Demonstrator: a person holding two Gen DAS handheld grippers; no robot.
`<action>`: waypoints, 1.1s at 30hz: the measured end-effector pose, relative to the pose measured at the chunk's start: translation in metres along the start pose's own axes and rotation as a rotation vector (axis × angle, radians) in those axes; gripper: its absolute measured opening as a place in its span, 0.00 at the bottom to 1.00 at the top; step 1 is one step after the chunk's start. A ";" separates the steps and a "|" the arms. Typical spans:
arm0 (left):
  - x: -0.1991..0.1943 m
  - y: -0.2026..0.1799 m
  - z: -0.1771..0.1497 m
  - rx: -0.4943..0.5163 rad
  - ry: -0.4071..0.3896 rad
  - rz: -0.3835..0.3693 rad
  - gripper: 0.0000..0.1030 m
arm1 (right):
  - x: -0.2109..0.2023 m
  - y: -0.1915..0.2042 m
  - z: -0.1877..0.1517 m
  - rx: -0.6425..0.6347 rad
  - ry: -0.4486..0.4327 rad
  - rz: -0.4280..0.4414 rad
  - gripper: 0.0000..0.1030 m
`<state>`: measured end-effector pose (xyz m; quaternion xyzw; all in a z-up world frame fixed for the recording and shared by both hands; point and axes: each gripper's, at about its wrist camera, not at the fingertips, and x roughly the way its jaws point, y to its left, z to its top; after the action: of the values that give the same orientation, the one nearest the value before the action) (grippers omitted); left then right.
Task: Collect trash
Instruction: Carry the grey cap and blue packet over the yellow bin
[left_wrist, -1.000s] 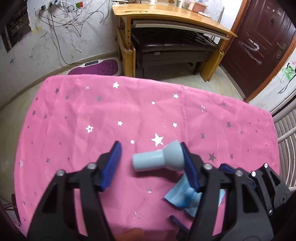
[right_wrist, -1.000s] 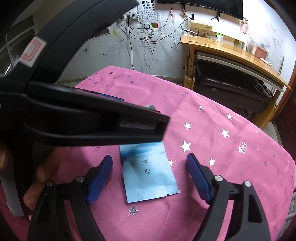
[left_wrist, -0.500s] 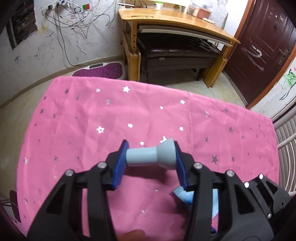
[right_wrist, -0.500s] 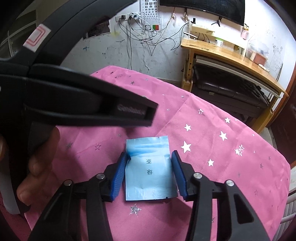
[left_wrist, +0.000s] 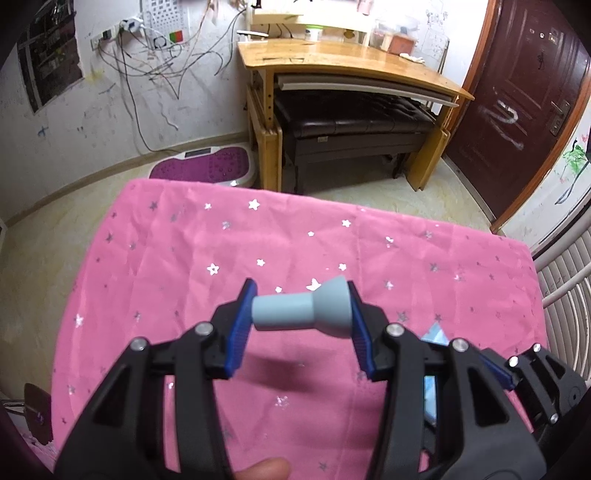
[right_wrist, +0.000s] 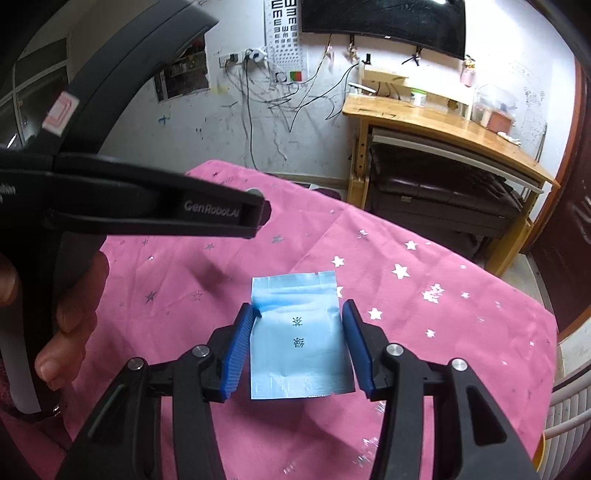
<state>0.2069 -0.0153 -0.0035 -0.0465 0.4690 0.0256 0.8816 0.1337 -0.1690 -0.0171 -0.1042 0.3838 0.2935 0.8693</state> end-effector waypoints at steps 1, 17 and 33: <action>-0.002 -0.002 0.000 0.004 -0.003 0.001 0.44 | -0.005 -0.003 -0.001 0.006 -0.009 -0.007 0.42; -0.024 -0.074 -0.012 0.120 -0.045 -0.003 0.44 | -0.092 -0.082 -0.041 0.197 -0.167 -0.090 0.42; -0.027 -0.161 -0.028 0.265 -0.044 -0.025 0.44 | -0.167 -0.182 -0.112 0.429 -0.305 -0.189 0.42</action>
<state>0.1831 -0.1782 0.0123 0.0653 0.4482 -0.0465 0.8903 0.0842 -0.4335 0.0203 0.0924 0.2907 0.1356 0.9426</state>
